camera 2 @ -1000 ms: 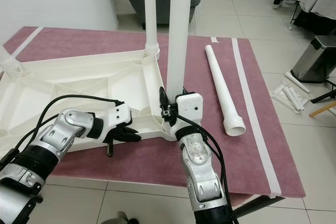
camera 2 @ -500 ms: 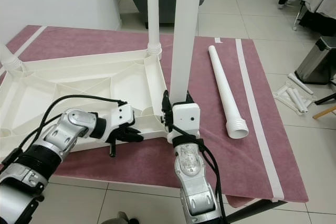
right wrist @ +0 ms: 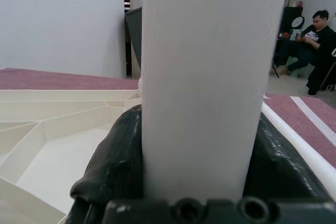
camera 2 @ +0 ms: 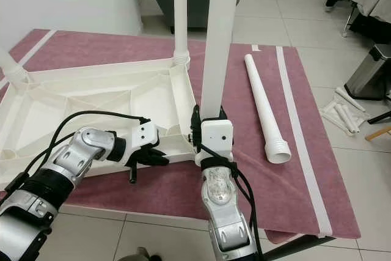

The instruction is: Building children table

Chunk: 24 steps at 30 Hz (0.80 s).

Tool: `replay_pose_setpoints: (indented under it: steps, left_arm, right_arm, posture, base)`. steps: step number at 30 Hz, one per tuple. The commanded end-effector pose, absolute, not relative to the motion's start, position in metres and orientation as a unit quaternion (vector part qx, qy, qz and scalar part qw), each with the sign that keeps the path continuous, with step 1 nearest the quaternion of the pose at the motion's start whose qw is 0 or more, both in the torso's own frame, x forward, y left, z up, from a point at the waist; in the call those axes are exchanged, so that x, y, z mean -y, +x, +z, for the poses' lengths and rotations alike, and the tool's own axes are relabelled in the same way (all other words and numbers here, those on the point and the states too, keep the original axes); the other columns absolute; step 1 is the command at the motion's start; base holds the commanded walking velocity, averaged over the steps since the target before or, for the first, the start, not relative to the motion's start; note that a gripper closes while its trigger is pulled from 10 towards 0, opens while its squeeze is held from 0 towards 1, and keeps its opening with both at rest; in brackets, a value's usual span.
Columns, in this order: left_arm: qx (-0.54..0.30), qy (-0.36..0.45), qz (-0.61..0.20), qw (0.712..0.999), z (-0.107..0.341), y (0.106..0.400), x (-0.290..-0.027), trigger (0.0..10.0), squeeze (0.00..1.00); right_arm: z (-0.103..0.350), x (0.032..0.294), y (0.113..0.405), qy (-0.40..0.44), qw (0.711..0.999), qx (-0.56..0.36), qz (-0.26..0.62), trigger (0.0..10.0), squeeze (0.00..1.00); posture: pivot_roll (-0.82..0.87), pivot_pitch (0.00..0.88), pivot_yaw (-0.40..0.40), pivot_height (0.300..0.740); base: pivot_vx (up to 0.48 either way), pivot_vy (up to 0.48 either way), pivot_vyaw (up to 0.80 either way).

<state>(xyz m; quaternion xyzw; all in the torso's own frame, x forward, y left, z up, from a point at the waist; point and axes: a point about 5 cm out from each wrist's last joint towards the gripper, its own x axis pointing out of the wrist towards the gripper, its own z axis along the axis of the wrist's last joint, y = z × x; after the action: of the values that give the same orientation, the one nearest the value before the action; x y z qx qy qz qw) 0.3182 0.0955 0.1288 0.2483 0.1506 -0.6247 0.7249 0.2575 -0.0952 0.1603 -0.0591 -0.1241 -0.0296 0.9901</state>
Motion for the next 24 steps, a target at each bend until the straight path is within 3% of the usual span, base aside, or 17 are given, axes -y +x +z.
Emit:
replay_pose_setpoints:
  steps: [1, 3, 4, 5, 12, 13, 14, 15, 16, 24]
  left_arm:
    - [-0.133, 0.243, -0.581, 0.765, 0.138, 0.328, -0.111, 0.0, 0.00]
    - [-0.133, 0.243, -0.581, 0.766, 0.138, 0.328, -0.111, 0.0, 0.00]
    - [-0.133, 0.243, -0.580, 0.766, 0.138, 0.328, -0.111, 0.0, 0.00]
    - [-0.133, 0.242, -0.580, 0.766, 0.138, 0.328, -0.111, 0.0, 0.00]
    - [-0.133, 0.242, -0.579, 0.767, 0.138, 0.329, -0.111, 0.0, 0.00]
    - [-0.133, 0.242, -0.579, 0.767, 0.138, 0.328, -0.111, 0.0, 0.00]
    - [-0.133, 0.242, -0.579, 0.767, 0.138, 0.328, -0.111, 0.0, 0.00]
    - [-0.133, 0.242, -0.579, 0.767, 0.138, 0.329, -0.111, 0.0, 0.00]
    - [-0.133, 0.242, -0.578, 0.768, 0.138, 0.329, -0.111, 0.0, 0.00]
    - [-0.134, 0.240, -0.576, 0.770, 0.137, 0.328, -0.112, 0.0, 0.00]
  right_arm:
    - [0.095, 0.124, 0.251, -0.082, 0.989, -0.061, -0.107, 10.0, 1.00]
    - [0.098, 0.120, 0.252, -0.075, 0.992, -0.052, -0.088, 10.0, 1.00]
    - [0.101, 0.115, 0.252, -0.069, 0.995, -0.039, -0.064, 10.0, 0.90]
    - [0.104, 0.112, 0.253, -0.065, 0.996, -0.030, -0.047, 10.0, 0.00]
    - [0.118, 0.093, 0.253, -0.056, 0.996, 0.012, 0.061, 10.0, 0.00]
    - [0.120, 0.094, 0.255, -0.053, 0.996, 0.016, 0.063, 8.4, 0.00]
    - [0.120, 0.094, 0.255, -0.053, 0.996, 0.016, 0.063, 8.4, 0.00]
    - [0.121, 0.095, 0.256, -0.056, 0.996, 0.017, 0.067, 2.2, 0.00]
    - [0.121, 0.096, 0.257, -0.061, 0.995, 0.015, 0.074, 0.0, 0.00]
    - [0.126, 0.104, 0.263, -0.079, 0.990, 0.021, 0.114, 0.0, 0.00]
  posture:
    - [0.09, 0.065, 0.045, 0.740]
    - [0.09, 0.065, 0.045, 0.740]
    - [0.09, 0.065, 0.046, 0.740]
    - [0.09, 0.065, 0.046, 0.740]
    - [0.09, 0.067, 0.046, 0.740]
    - [0.09, 0.067, 0.045, 0.740]
    - [0.09, 0.067, 0.045, 0.740]
    - [0.09, 0.067, 0.044, 0.740]
    - [0.09, 0.067, 0.044, 0.740]
    - [0.09, 0.068, 0.044, 0.740]
  base:
    - [0.000, 0.000, 0.00]
    - [0.000, 0.000, 0.00]
    - [0.000, 0.000, 0.00]
    - [0.000, 0.000, 0.00]
    - [0.000, 0.000, 0.00]
    - [0.000, 0.000, 0.00]
    - [0.000, 0.000, 0.00]
    - [0.000, 0.000, 0.00]
    - [0.000, 0.000, 0.00]
    - [0.000, 0.000, 0.00]
